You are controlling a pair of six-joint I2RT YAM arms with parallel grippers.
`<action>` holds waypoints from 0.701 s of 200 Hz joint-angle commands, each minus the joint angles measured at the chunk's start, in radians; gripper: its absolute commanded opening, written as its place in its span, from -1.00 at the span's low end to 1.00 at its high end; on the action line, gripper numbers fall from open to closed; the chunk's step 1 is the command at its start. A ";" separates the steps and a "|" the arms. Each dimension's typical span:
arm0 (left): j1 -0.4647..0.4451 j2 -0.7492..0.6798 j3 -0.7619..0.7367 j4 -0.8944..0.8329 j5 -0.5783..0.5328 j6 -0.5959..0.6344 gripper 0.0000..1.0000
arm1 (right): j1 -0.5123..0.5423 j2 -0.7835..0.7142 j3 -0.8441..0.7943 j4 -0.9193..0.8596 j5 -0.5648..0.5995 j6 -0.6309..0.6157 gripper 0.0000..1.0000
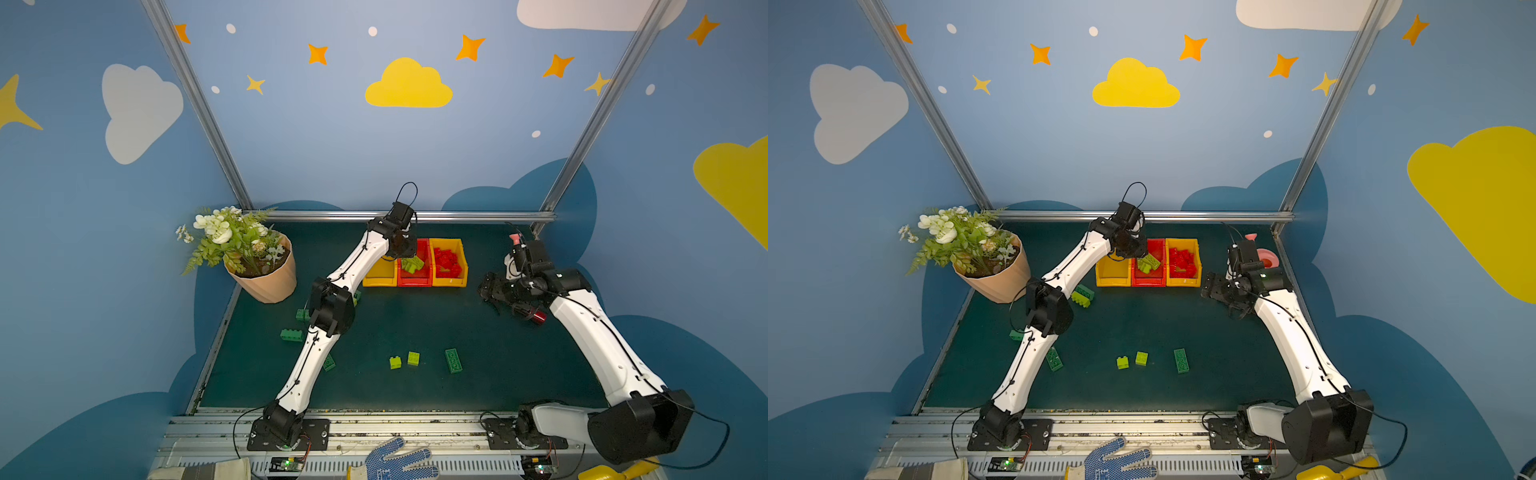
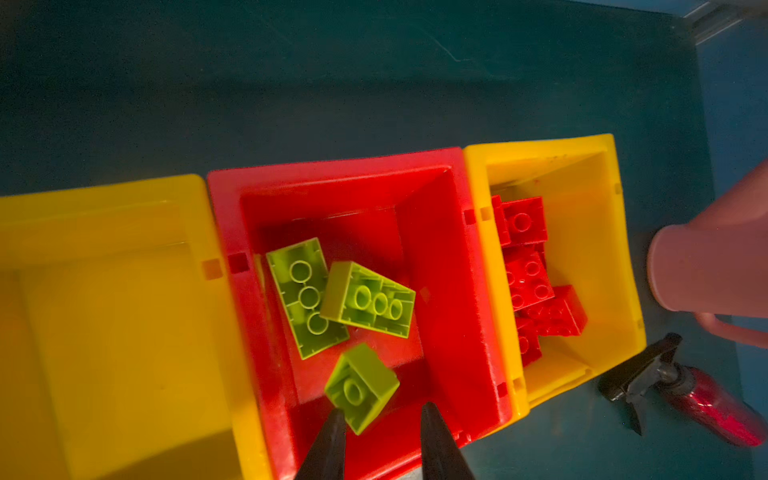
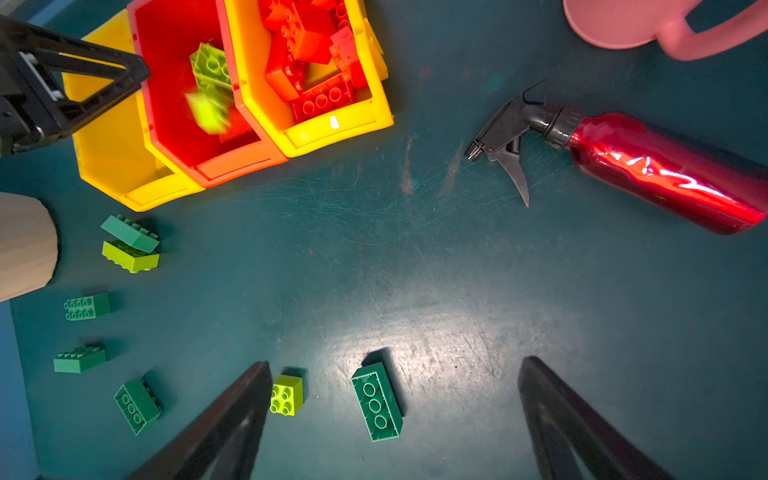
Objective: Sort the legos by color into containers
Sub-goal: 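Carry the lime 2x2 brick with the left gripper and drop it into the red bin, then return the left gripper to the lime bricks and grasp another lime 2x2 brick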
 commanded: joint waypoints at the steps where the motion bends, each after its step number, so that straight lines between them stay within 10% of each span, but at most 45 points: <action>1: 0.002 0.029 0.005 0.024 0.026 -0.009 -0.11 | -0.004 0.009 0.036 -0.008 0.010 0.012 0.82; 13: 0.002 0.029 0.007 0.026 0.041 -0.016 0.18 | -0.006 0.012 0.043 -0.013 0.008 0.011 0.82; 74: -0.009 -0.073 -0.040 0.008 0.081 -0.049 0.31 | -0.006 -0.014 0.030 -0.029 -0.011 -0.013 0.82; 140: -0.084 -0.430 -0.619 0.103 -0.051 -0.047 0.42 | -0.006 -0.091 -0.068 -0.026 -0.073 -0.042 0.82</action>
